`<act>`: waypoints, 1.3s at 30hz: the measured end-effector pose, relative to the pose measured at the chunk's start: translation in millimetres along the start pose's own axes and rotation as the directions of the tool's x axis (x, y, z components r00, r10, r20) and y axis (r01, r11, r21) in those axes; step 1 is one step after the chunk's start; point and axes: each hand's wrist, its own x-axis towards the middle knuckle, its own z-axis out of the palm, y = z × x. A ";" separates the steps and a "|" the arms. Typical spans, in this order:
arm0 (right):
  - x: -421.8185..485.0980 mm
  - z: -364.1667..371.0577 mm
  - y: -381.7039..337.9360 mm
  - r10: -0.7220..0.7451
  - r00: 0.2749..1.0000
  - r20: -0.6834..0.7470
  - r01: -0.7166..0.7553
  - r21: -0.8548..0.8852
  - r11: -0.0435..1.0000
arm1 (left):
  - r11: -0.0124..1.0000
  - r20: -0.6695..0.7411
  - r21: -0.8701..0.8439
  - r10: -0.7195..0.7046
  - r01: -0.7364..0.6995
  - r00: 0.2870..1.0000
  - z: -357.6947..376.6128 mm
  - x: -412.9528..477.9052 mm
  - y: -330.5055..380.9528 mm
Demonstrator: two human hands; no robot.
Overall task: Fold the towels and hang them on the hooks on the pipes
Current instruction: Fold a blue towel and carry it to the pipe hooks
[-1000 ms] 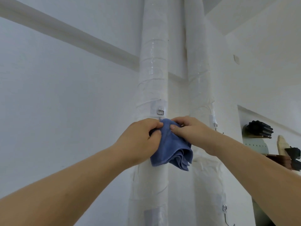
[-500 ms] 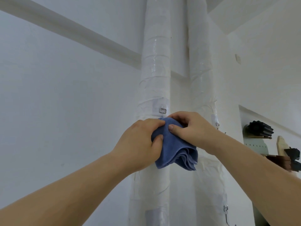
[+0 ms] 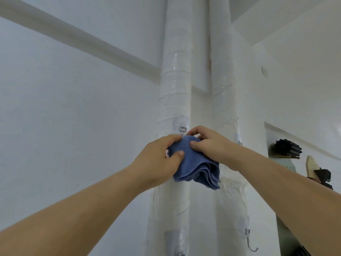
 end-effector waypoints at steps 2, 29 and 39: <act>0.2 -1.8 -8.2 -0.041 0.999 -0.018 0.038 -0.153 0.987 | 0.998 -0.054 0.060 0.033 -0.030 0.998 -4.7 -3.4 4.5; -11.7 4.8 -50.0 -0.119 0.992 -0.050 0.090 -0.391 0.916 | 0.984 -0.085 0.168 -0.041 0.055 0.996 -31.6 -39.0 -10.0; -22.8 16.1 -56.6 -0.155 0.976 -0.154 0.054 -0.517 0.854 | 0.993 -0.086 0.088 -0.068 0.076 0.994 -34.3 -49.6 -12.0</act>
